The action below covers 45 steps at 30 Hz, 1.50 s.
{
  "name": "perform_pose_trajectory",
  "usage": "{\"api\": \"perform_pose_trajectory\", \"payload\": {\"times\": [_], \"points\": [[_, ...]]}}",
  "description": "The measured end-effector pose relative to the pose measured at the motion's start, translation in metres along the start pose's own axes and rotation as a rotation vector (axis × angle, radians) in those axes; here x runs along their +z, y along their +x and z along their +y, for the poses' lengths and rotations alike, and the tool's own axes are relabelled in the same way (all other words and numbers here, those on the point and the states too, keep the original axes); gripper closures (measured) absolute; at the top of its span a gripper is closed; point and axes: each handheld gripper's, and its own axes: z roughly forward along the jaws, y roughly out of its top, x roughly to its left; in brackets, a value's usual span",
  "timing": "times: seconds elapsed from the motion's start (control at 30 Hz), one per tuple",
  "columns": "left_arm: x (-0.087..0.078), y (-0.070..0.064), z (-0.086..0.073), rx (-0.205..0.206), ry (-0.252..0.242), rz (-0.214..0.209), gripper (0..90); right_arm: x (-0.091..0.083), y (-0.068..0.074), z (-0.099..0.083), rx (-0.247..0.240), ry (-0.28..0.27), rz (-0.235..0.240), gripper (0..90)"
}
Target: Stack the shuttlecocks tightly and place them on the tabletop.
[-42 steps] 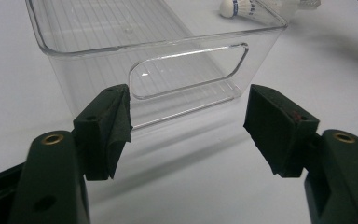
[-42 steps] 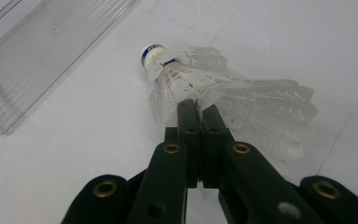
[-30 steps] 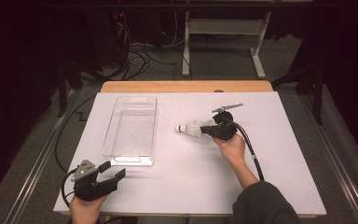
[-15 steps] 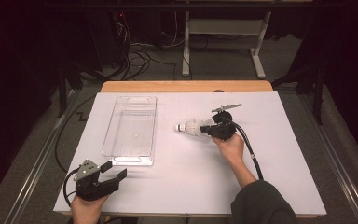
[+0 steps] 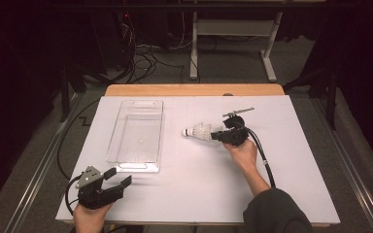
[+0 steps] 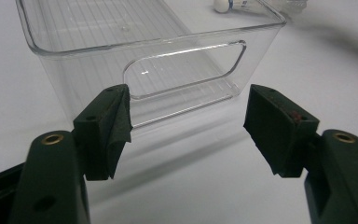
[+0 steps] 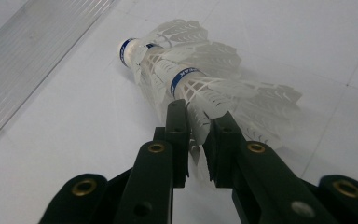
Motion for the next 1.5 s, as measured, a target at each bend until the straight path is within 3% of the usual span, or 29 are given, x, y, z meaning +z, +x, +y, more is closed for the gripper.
{"api": "perform_pose_trajectory", "payload": {"times": [0.6,0.7,0.77,1.1,1.5], "points": [[0.000,0.000,0.000,0.000,-0.001,0.001,32.3,-0.010,-0.001,-0.002,0.002,0.034,-0.008,79.0],[0.000,0.000,0.000,0.001,-0.001,0.001,32.3,-0.012,0.000,-0.003,-0.001,0.041,-0.008,86.6],[0.000,-0.001,0.000,0.001,-0.001,0.002,32.3,-0.012,0.000,-0.003,-0.012,0.035,-0.003,89.9],[0.000,0.000,0.000,0.001,-0.001,0.001,32.3,-0.011,0.005,0.002,-0.012,-0.017,0.046,90.0],[0.000,0.000,0.000,0.000,-0.002,0.001,32.4,-0.001,0.004,0.002,0.003,-0.020,0.068,90.0]]}}
